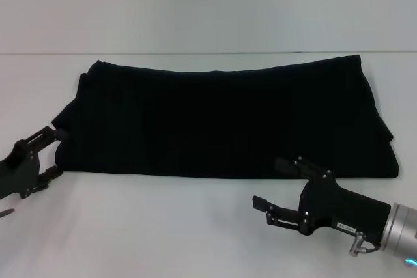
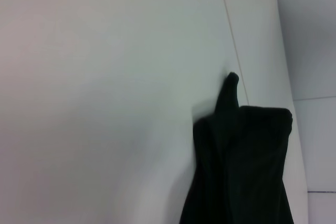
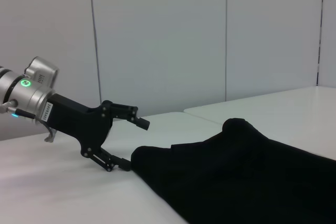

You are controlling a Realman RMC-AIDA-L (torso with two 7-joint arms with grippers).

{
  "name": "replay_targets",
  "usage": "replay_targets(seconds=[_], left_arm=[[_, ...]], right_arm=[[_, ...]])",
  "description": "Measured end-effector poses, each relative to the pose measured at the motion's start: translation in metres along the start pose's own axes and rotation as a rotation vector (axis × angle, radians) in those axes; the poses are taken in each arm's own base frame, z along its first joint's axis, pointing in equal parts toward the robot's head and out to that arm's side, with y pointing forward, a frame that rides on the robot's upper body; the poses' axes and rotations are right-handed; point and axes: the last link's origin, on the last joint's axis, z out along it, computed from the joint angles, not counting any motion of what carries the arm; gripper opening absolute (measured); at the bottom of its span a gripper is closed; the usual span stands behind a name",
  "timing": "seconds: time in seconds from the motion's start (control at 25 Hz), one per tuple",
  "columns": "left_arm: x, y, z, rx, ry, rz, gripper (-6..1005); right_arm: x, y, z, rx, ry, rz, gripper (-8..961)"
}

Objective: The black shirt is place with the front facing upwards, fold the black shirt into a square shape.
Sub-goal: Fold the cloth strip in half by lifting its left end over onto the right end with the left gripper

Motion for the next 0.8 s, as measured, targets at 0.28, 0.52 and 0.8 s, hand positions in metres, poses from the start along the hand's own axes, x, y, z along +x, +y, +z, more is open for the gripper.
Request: replay_targets(seconds=[0.28,0.52,0.8], left_arm=[[-0.002,0.009,0.012,-0.001,-0.02,0.022,944],[-0.001,0.018,0.025,0.006,-0.021,0.05,932],[-0.002,0.024,0.028,-0.01,-0.036,0.104,919]], right_arm=[[0.0,0.002,0.001,-0.004,-0.001,0.006,915],[0.0,0.003,0.001,-0.008,-0.005,0.009,914],[0.0,0.003,0.0,-0.008,-0.007,0.01,914]])
